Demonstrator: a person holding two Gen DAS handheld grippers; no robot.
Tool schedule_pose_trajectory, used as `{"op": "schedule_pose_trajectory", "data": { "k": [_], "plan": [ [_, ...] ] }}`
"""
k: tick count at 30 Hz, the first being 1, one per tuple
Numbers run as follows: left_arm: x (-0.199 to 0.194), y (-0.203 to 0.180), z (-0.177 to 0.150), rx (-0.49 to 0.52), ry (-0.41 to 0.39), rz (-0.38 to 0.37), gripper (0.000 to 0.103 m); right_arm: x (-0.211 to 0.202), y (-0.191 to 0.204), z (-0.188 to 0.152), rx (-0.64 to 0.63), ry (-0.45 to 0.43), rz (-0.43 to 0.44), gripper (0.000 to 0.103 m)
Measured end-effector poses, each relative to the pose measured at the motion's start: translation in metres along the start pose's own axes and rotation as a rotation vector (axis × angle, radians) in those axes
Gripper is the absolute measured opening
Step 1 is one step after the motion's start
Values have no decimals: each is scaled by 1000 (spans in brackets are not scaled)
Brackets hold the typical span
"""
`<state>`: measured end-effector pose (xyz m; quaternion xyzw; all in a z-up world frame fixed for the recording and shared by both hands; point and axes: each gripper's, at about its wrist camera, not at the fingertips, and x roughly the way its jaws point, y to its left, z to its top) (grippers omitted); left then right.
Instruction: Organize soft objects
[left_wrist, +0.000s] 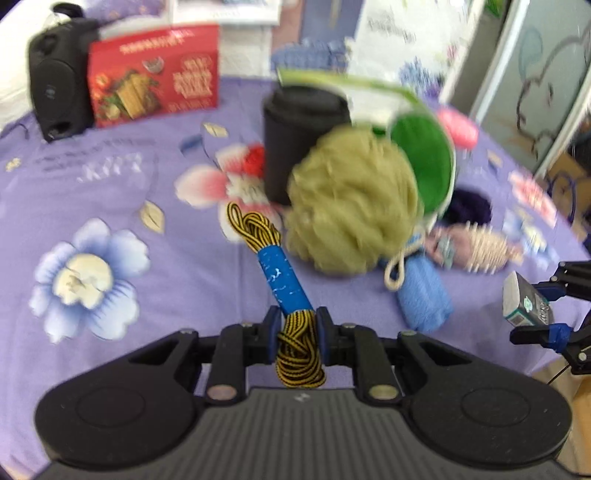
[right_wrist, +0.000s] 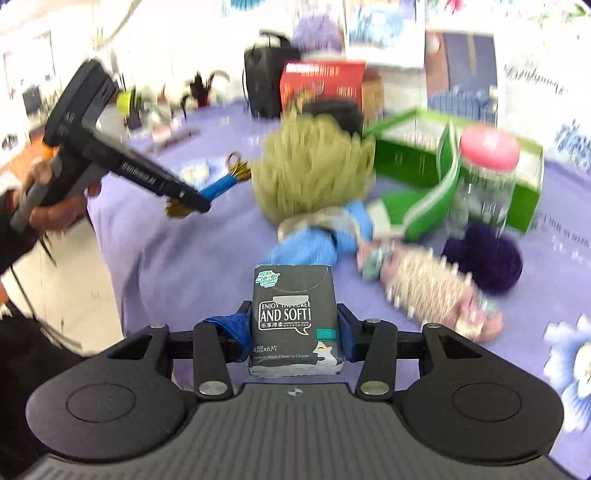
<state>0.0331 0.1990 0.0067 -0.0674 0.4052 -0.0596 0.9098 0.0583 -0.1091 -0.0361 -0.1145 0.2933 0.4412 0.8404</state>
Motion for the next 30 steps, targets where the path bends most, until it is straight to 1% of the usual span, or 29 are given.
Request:
{"op": "schedule_pose_trajectory", "data": {
  "k": [2, 5, 8, 10, 11, 12, 15, 18, 20, 21, 22, 23, 24, 26, 30],
  "plan": [
    [-13, 0, 17, 8, -34, -5, 16, -5, -4, 16, -11, -48, -8, 30],
    [-21, -8, 55, 44, -94, -13, 16, -9, -18, 49, -43, -125, -47, 30],
    [-14, -19, 102, 100, -159, -8, 16, -10, -43, 89, -58, -198, -106, 30],
    [-2, -26, 133, 115, -175, -38, 16, -8, -66, 115, -37, -232, -154, 30],
    [7, -30, 149, 117, -173, -50, 16, -4, -81, 129, -14, -237, -168, 30],
    [17, -35, 166, 123, -174, -44, 16, 0, -95, 142, 4, -245, -194, 30],
    [54, -51, 209, 146, -168, -28, 16, 21, -133, 173, 19, -223, -266, 30],
    [96, -63, 244, 138, -139, -19, 16, 51, -173, 194, 46, -175, -288, 31],
    [124, -67, 262, 142, -117, -4, 19, 69, -194, 200, 69, -144, -275, 32],
    [136, -68, 268, 145, -110, 12, 32, 80, -204, 204, 93, -125, -261, 33],
    [147, -68, 275, 147, -92, 23, 69, 89, -212, 205, 115, -117, -262, 33],
    [155, -67, 280, 136, -89, 32, 76, 93, -217, 205, 136, -125, -277, 34],
    [159, -64, 282, 126, -100, 31, 76, 94, -221, 205, 153, -147, -295, 35],
    [160, -61, 283, 117, -107, 20, 76, 92, -227, 204, 166, -181, -291, 35],
    [150, -59, 275, 123, -133, 36, 76, 82, -224, 196, 154, -195, -290, 36]
  ]
}}
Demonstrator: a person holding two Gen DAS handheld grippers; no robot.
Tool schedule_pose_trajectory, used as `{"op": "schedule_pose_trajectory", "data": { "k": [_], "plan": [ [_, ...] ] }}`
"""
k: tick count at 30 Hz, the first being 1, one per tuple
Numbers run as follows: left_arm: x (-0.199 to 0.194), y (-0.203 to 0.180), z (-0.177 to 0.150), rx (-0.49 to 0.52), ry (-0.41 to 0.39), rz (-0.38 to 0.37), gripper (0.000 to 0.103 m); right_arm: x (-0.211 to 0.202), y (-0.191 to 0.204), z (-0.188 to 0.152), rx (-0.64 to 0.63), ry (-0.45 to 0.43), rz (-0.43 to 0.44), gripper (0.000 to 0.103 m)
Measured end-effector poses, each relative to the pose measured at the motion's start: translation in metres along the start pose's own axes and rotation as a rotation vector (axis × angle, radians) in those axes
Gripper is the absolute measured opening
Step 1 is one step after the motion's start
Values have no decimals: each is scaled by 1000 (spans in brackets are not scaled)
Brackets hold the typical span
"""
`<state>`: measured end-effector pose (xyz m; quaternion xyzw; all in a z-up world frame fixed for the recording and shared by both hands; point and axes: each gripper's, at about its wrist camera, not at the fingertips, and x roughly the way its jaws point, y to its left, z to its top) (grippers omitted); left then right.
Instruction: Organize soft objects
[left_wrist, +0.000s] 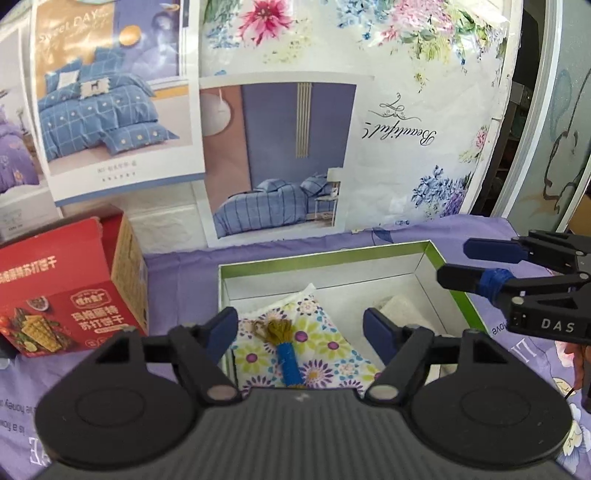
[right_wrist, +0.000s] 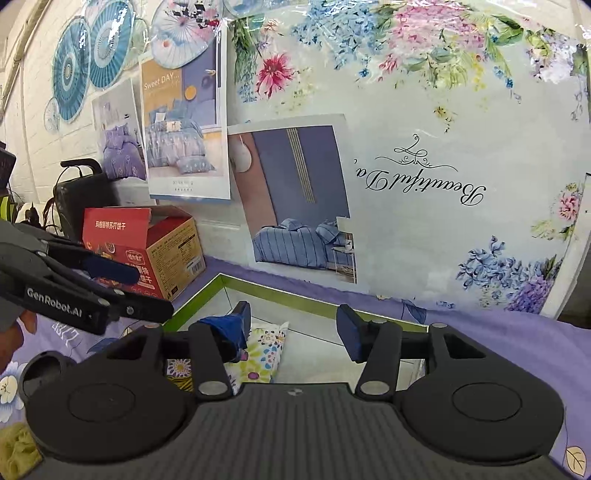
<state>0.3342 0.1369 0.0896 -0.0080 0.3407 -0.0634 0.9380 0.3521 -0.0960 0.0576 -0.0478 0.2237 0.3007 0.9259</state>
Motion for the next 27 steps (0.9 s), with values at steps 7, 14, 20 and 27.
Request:
{"op": "schedule_pose_trajectory", "data": {
  "k": [7, 14, 20, 27],
  "plan": [
    [-68, -7, -39, 41, -65, 17, 76, -55, 27, -23, -4, -22, 13, 37],
    [-145, -12, -107, 50, -127, 20, 86, -131, 89, -75, -43, -73, 36, 39],
    [-176, -22, -181, 53, -137, 70, 95, -157, 132, -144, 17, -43, 59, 40],
    [-176, -17, -249, 36, -58, 104, 95, -153, 172, -206, 104, 0, 107, 41]
  ]
}}
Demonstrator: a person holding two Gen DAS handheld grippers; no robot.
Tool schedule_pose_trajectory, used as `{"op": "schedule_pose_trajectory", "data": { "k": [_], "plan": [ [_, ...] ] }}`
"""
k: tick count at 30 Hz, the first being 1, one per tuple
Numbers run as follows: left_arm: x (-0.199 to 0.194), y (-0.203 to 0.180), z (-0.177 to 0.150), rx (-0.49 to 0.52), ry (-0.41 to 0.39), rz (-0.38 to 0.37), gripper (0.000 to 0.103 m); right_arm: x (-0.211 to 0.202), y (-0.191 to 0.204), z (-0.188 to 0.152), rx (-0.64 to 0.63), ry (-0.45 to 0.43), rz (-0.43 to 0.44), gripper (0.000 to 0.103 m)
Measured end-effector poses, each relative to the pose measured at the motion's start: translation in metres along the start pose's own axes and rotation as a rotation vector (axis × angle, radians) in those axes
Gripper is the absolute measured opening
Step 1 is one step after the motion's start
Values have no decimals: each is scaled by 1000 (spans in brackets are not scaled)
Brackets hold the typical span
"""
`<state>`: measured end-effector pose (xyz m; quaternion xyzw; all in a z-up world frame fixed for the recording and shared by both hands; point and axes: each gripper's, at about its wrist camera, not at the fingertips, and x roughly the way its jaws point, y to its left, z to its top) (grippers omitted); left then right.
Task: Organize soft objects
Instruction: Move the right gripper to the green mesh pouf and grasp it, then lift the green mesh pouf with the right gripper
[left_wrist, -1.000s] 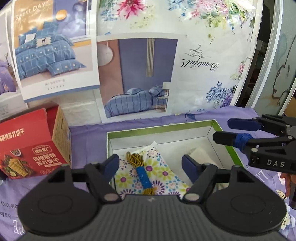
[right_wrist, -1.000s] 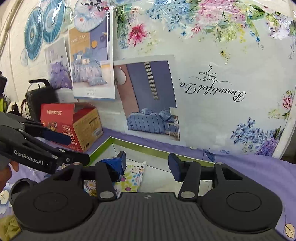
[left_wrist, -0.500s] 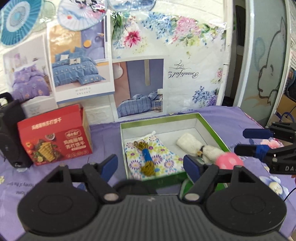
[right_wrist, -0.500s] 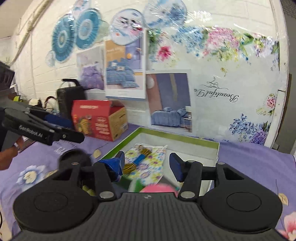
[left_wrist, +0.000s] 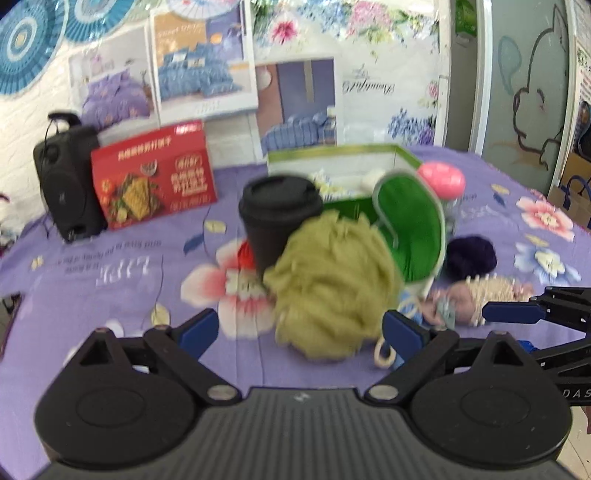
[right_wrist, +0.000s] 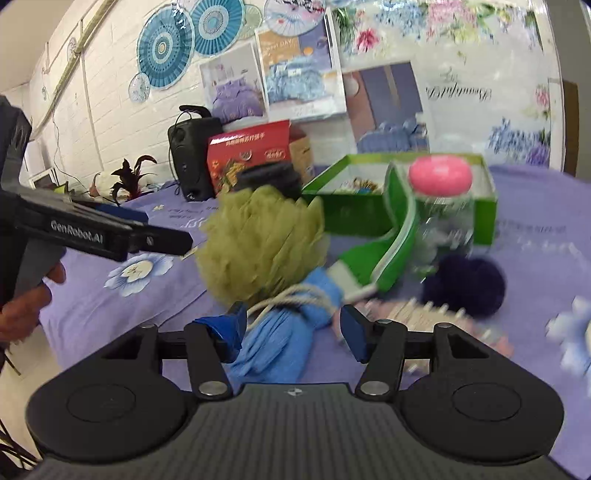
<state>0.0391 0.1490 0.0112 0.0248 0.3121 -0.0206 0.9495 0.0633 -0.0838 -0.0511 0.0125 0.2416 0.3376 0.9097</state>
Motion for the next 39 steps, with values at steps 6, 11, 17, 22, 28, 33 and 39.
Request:
{"op": "schedule_pose_trajectory", "data": {
  "k": [6, 11, 17, 22, 28, 33, 39],
  "plan": [
    [13, 18, -22, -34, 55, 28, 95, 9, 0, -4, 87, -14, 31, 42],
    [32, 15, -25, 50, 60, -12, 95, 24, -9, 28, 148, -92, 54, 43],
    [53, 2, -16, 150, 43, -83, 95, 56, -1, 65, 101, -76, 47, 44],
    [65, -7, -3, 205, 7, -109, 95, 76, 15, 78, -4, -11, 23, 45],
    [83, -13, 3, 253, 6, -138, 95, 92, 1, 84, 23, 123, 25, 48],
    [96, -17, 3, 256, 11, -127, 95, 118, -8, 85, 74, 248, 101, 56],
    [102, -13, 4, 199, 21, -155, 81, 131, -13, 85, 122, 289, 126, 61]
  ]
}}
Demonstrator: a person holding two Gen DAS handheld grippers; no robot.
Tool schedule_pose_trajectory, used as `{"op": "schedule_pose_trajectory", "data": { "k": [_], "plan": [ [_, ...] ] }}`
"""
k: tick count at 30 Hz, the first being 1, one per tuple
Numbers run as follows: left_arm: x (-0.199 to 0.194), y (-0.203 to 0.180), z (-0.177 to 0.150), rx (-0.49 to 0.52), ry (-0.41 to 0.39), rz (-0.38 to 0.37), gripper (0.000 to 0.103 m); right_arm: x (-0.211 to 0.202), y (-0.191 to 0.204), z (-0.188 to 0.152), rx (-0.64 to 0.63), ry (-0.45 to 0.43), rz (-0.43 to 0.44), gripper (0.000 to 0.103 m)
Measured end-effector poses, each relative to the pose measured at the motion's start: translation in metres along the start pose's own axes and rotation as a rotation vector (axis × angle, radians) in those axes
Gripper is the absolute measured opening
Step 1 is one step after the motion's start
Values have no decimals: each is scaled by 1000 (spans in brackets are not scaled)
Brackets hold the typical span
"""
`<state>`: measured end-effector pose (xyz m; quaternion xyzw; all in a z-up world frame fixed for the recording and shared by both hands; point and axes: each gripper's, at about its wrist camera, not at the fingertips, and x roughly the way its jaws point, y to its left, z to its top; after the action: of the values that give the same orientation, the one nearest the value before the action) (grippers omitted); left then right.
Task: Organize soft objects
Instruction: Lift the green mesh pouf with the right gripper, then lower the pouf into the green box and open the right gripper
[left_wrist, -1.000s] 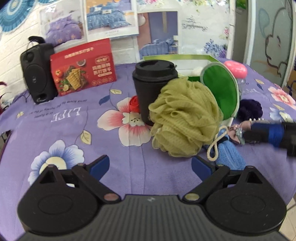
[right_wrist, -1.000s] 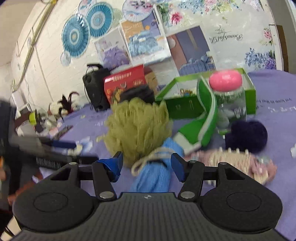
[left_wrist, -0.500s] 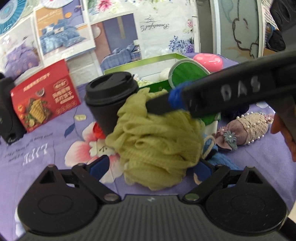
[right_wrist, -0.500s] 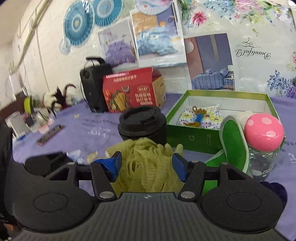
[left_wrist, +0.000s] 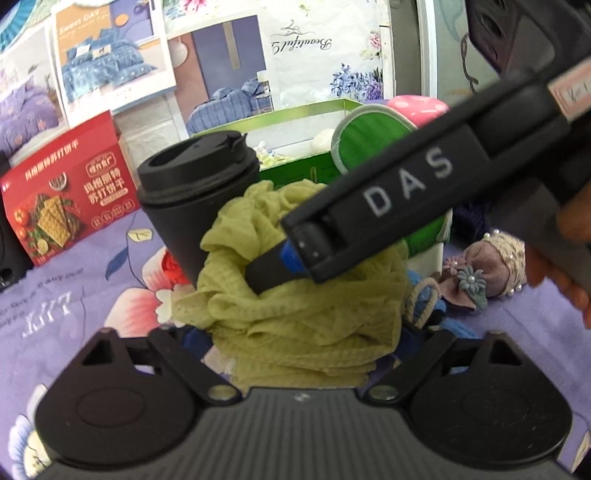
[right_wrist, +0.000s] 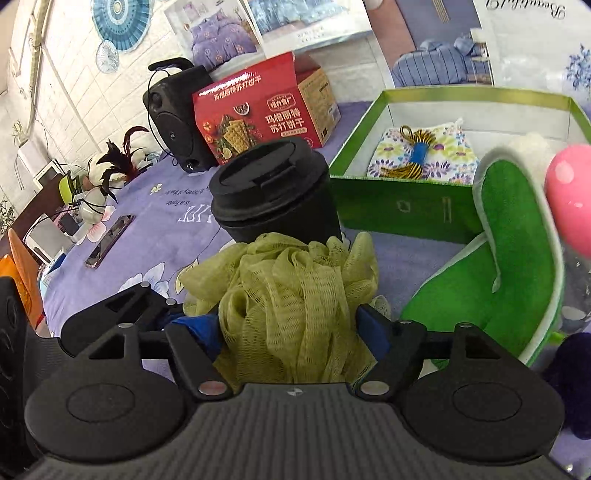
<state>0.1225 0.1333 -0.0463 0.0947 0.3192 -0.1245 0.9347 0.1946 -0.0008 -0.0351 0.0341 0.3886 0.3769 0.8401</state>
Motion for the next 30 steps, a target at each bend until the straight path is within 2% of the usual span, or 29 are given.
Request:
{"op": "schedule_pose_trajectory", "data": {
  "k": [1, 4, 6, 8, 11, 15, 17, 21, 23, 24, 25, 26, 28, 30],
  "plan": [
    [-1, 1, 0, -15, 1, -4, 74, -1, 1, -1, -14, -4, 9, 58],
    [-12, 2, -1, -37, -13, 5, 59, -13, -2, -8, -17, -64, 52, 41],
    [-25, 3, 1, -76, -32, -15, 58, -26, 1, -13, -20, -107, 73, 33],
    [-38, 2, 6, -98, -54, -29, 57, -40, 9, -16, -52, -143, 72, 33],
    [-60, -6, 21, -74, -121, -18, 57, -64, 24, -10, -112, -217, 56, 33],
    [-76, -8, 64, -25, -210, 7, 57, -94, 31, 17, -176, -314, 26, 33],
    [-74, -6, 94, 9, -250, 24, 58, -106, 28, 43, -204, -360, 5, 34],
    [-44, 6, 165, 42, -252, 28, 58, -112, 6, 105, -220, -394, -54, 34],
    [-22, 10, 195, 53, -230, 28, 60, -108, -14, 133, -192, -391, -82, 35],
    [-8, 11, 210, 58, -208, 27, 64, -103, -25, 146, -173, -383, -90, 37],
    [4, 11, 221, 66, -193, 42, 77, -98, -37, 158, -148, -372, -100, 37],
    [18, 12, 229, 67, -183, 62, 80, -92, -48, 168, -120, -365, -117, 37],
    [42, 13, 241, 65, -131, 89, 97, -77, -71, 180, -75, -332, -134, 38],
    [63, 15, 246, 64, -87, 161, 103, -64, -88, 187, -42, -299, -181, 39]
  ]
}}
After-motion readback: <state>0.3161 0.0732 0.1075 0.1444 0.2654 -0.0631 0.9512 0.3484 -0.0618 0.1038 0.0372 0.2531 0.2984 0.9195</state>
